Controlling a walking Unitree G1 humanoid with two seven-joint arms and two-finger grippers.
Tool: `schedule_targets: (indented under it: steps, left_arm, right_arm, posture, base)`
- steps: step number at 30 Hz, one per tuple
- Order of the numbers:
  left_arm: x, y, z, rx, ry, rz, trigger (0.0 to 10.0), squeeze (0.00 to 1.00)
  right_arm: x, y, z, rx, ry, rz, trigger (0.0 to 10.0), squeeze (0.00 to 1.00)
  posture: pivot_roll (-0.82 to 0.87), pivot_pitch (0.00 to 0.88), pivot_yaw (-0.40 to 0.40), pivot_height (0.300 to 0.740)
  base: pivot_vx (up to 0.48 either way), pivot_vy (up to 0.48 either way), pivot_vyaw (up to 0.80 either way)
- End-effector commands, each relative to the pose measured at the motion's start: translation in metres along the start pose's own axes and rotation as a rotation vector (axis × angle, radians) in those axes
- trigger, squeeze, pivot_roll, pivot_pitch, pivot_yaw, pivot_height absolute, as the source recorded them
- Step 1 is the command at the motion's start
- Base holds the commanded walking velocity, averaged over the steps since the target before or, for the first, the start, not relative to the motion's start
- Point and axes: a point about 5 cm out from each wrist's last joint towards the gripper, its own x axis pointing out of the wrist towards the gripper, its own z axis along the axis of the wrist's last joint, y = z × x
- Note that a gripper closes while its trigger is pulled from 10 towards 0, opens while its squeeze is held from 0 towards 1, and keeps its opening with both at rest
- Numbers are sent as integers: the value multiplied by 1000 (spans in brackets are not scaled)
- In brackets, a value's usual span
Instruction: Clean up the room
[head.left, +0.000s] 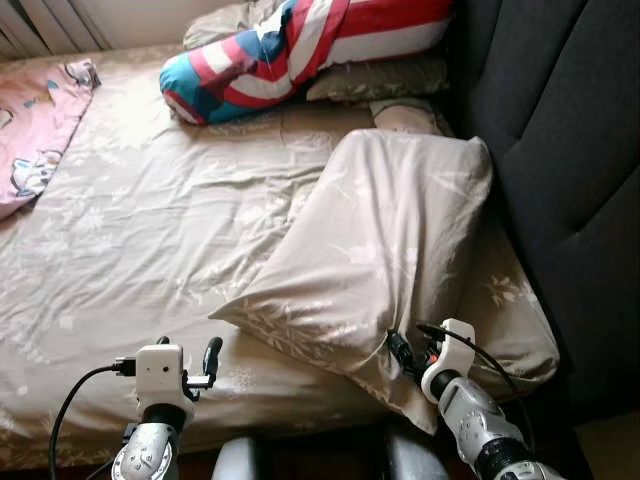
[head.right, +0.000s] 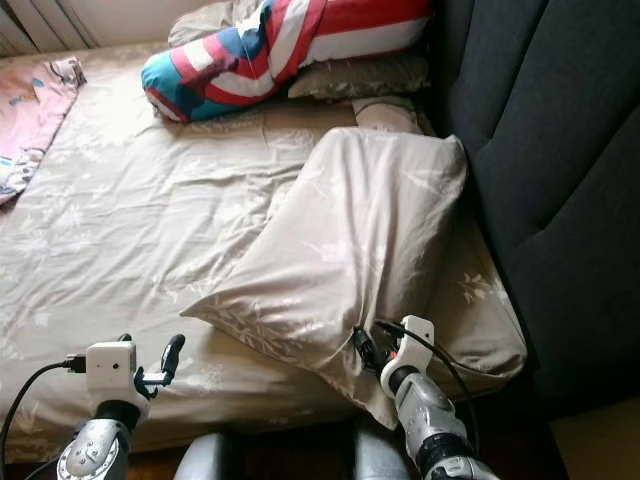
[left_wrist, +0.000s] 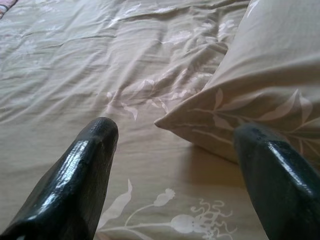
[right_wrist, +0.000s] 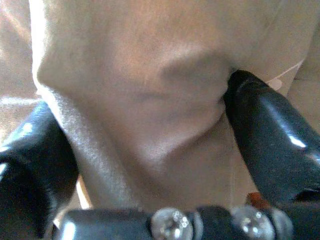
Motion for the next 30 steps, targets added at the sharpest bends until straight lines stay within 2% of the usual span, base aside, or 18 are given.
schedule_targets:
  steps: [1, 8, 16, 30]
  left_arm:
    - [-5, 4, -1, 6, 18, 10, 10000, 0]
    - [-8, 3, -3, 2, 34, 12, 10000, 0]
    - [-6, 1, -3, -1, 40, 8, 10000, 0]
    - [0, -4, -4, -9, 39, 8, 10000, 0]
  right_arm:
    - [2, 9, -14, 3, 60, 10, 0, 0]
    - [2, 12, -18, 2, 55, 15, 0, 0]
    - [-1, 6, -24, -14, 52, -14, 0, 0]
    - [-3, -1, -19, -37, 20, -39, 0, 0]
  posture:
    - [25, 261, 66, 638]
    - [22, 262, 60, 638]
    - [15, 253, 57, 638]
    - [-4, 217, 45, 638]
  base:
    - [0, 0, 0]
    - [0, 0, 0]
    - [0, 0, 0]
    - [0, 0, 0]
